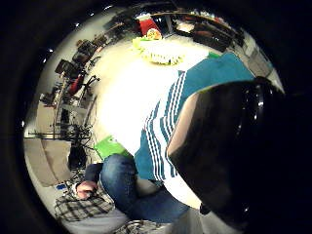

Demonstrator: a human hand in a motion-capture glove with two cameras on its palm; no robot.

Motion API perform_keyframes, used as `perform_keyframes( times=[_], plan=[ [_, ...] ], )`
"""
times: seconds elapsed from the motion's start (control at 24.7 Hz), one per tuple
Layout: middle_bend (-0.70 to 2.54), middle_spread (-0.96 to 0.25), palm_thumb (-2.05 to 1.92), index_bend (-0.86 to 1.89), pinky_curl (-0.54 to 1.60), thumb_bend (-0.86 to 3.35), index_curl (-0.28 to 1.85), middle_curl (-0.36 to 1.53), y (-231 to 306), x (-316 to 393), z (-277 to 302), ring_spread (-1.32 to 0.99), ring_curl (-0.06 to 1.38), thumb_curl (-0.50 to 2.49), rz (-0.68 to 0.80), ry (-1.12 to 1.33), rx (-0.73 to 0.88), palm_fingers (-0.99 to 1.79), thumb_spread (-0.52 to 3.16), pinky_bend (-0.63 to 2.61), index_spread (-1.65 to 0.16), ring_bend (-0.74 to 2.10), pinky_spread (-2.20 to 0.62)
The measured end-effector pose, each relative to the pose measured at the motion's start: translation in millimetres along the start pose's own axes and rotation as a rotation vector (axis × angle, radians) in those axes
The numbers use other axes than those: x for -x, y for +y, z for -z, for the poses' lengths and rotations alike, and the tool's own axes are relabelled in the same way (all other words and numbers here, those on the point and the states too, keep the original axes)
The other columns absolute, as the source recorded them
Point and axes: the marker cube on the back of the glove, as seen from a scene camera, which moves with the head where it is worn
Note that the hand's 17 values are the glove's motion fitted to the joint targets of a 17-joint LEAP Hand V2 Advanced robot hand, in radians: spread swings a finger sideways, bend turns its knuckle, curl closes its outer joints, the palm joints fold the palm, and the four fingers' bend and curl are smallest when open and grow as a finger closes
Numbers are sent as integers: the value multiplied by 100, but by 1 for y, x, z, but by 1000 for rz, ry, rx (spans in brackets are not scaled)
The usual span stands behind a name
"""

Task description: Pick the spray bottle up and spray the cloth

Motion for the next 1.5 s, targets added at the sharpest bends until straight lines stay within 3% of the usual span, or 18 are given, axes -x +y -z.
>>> perform_keyframes(
  times=[0.57, 0.81, 1.17, 1.5],
  plan=[
    [64, -13, 105, 39, 42, -3, 61, 51, 5, 15, -5, -20, 47, 79, 61, 111, 24, 135, -1, 36, -27, 66, -12],
    [64, -13, 105, 39, 42, -3, 61, 51, 5, 15, -2, -20, 47, 79, 44, 52, 4, 135, -1, 36, -27, 66, -12],
    [64, -13, 105, 39, 42, -3, 62, 51, 9, -29, 22, -20, 47, 79, -211, -296, -149, 135, -1, 36, -27, 66, -12],
    [64, -13, 105, 39, 42, -3, 62, 51, 37, -84, 44, -20, 47, 79, -492, -911, -412, 135, -1, 36, -27, 66, -13]
  ],
)
